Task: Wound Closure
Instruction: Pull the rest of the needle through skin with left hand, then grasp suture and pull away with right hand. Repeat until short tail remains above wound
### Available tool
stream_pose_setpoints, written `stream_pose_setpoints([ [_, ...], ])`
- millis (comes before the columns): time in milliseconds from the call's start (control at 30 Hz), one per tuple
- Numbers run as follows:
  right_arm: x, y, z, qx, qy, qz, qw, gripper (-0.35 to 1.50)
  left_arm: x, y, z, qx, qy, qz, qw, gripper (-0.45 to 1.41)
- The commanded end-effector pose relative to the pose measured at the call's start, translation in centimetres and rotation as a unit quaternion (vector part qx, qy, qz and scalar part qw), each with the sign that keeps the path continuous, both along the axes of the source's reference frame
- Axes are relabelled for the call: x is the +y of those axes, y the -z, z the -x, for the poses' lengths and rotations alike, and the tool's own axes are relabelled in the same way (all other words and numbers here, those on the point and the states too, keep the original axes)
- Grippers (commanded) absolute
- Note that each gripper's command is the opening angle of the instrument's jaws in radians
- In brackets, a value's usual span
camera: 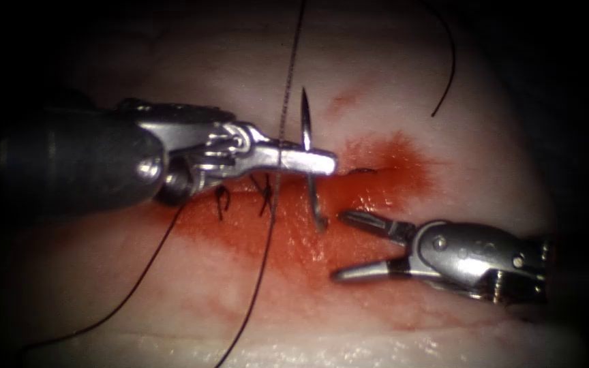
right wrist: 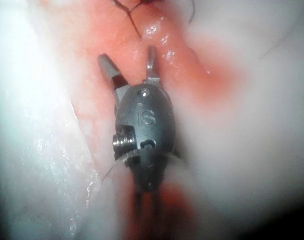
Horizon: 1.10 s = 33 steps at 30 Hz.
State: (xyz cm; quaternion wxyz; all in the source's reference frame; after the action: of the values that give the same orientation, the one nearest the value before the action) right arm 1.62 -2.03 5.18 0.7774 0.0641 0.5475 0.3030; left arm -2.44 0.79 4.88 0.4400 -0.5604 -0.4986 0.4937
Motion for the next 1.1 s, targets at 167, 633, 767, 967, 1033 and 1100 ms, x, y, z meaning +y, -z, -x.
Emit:
stream_pose_setpoints([
  [167,-0.09,-0.1,-0.08,-0.004,0.003,0.001,1.0,0.64,0.05,0.23,0.0,-0.009,0.007,0.071,0.997,-0.45],
  [633,-0.06,-0.09,-0.09,-0.009,-0.001,-0.001,1.0,0.41,-0.32,1.13,-0.02,0.153,0.031,0.573,0.805,-0.45],
  [767,-0.03,-0.08,-0.11,-0.01,-0.007,-0.002,1.0,0.34,-0.4,1.29,-0.03,0.182,0.016,0.643,0.744,-0.45],
  [967,0.03,-0.03,-0.16,-0.005,-0.018,-0.003,1.0,0.24,-0.45,1.34,-0.11,0.211,0.031,0.707,0.674,-0.45],
  [1033,0.06,0.0,-0.18,-0.003,-0.023,-0.003,1.0,0.21,-0.47,1.28,-0.14,0.222,0.038,0.713,0.664,-0.45],
  [1100,0.09,0.02,-0.21,-0.001,-0.028,-0.004,1.0,0.19,-0.51,1.19,-0.14,0.23,0.035,0.715,0.66,-0.45],
])
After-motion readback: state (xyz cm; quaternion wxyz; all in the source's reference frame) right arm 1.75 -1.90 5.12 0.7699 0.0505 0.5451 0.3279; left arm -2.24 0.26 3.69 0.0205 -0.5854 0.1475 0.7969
